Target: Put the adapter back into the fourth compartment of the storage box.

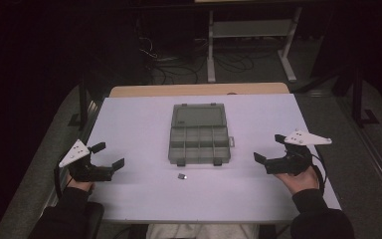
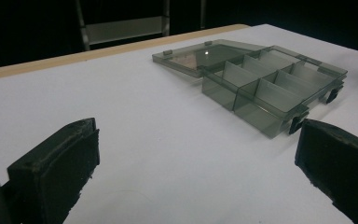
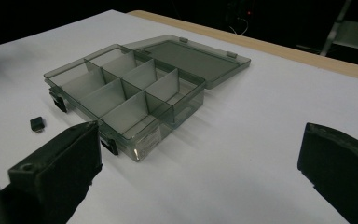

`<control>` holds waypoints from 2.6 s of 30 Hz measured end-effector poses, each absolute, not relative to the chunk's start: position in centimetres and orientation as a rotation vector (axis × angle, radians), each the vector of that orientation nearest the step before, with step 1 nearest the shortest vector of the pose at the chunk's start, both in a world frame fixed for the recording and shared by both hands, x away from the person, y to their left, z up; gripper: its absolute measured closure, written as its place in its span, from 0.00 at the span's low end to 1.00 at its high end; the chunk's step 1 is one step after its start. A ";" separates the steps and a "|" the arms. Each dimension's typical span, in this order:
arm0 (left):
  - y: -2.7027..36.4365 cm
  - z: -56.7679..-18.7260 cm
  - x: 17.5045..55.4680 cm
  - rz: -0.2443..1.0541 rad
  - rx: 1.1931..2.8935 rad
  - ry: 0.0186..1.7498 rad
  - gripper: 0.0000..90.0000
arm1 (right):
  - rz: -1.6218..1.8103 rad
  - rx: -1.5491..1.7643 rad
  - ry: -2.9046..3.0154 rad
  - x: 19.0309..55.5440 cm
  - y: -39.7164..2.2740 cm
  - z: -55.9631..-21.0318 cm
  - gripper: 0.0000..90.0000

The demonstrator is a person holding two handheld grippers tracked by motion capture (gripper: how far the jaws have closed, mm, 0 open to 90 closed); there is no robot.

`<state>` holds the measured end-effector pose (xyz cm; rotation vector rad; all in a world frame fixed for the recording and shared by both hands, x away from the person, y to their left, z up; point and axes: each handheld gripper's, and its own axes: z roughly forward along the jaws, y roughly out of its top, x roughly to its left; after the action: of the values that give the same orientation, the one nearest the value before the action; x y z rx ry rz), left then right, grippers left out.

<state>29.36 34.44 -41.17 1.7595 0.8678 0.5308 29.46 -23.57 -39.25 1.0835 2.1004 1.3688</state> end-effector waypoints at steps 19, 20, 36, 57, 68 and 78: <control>34.3 -41.1 29.3 0.549 1.779 0.862 0.00 | 1.327 1.089 2.117 29.4 -23.4 -39.3 0.00; 34.3 -41.1 29.3 0.550 1.778 0.862 0.00 | 1.325 1.086 2.118 29.4 -23.4 -39.2 0.00; 34.3 -41.1 29.2 0.559 1.779 0.872 0.00 | 1.335 1.038 2.163 29.5 -22.7 -37.3 0.00; 34.3 -41.2 29.3 0.558 1.780 0.873 0.00 | 1.297 0.906 2.298 30.3 -18.9 -35.7 0.00; 34.3 -41.2 29.3 0.558 1.780 0.873 0.00 | 1.278 0.813 2.399 30.7 -16.6 -35.3 0.00; 34.3 -41.2 29.3 0.558 1.780 0.872 0.00 | 1.265 0.782 2.439 31.1 -15.3 -35.4 0.00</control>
<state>29.26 34.26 -41.18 1.7800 0.8719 0.5577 31.07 -15.33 -35.36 0.7823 2.4395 1.2653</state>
